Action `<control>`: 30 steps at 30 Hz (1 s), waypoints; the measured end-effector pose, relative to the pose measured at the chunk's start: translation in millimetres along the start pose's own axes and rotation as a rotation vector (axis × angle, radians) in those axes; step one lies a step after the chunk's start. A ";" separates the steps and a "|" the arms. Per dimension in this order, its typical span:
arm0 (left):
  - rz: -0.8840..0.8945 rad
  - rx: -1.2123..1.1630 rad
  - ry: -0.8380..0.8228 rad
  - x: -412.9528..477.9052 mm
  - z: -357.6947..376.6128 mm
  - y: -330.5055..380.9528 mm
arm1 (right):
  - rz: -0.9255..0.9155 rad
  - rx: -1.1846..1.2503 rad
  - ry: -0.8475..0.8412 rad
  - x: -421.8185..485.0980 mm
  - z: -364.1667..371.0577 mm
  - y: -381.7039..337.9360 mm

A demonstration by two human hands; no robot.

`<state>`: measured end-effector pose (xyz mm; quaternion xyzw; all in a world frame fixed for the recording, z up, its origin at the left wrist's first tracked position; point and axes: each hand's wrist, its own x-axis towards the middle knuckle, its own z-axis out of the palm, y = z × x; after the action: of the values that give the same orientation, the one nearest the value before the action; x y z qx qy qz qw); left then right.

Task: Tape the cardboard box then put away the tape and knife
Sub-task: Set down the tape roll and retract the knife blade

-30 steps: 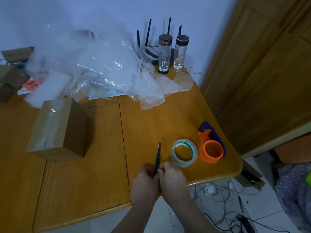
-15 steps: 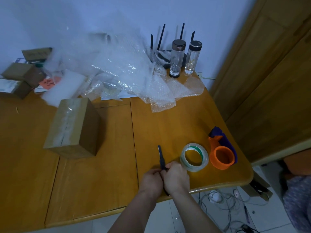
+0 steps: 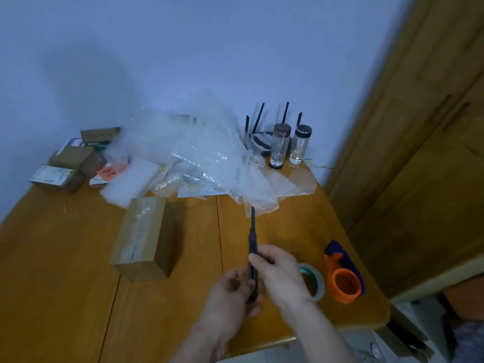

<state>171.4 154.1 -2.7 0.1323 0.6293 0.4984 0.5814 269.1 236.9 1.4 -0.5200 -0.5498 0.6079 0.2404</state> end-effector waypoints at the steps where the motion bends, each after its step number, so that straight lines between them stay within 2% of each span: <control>1: 0.053 -0.001 -0.028 -11.1 -1.5 15.6 | -0.032 0.042 -0.009 -6.5 0.1 -20.9; 6: 0.306 0.017 -0.103 -61.5 -3.7 90.3 | -0.179 0.085 -0.003 -36.9 -0.1 -118.2; 13: 0.446 -0.023 -0.134 -121.6 -5.2 157.7 | -0.323 0.054 0.014 -78.3 -0.6 -209.7; 19: 0.463 -0.068 -0.141 -146.9 -11.8 172.2 | -0.415 -0.005 0.110 -97.2 4.5 -231.3; 25: 0.443 -0.074 -0.154 -150.9 -19.9 173.5 | -0.381 0.006 0.033 -96.6 9.7 -227.6; 30: 0.437 -0.076 -0.160 -148.9 -27.2 173.1 | -0.318 0.132 -0.091 -93.6 13.3 -220.6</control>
<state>119.5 111.2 217.1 0.2824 0.5184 0.6239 0.5121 227.8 212.2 236.5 -0.3815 -0.5941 0.6201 0.3421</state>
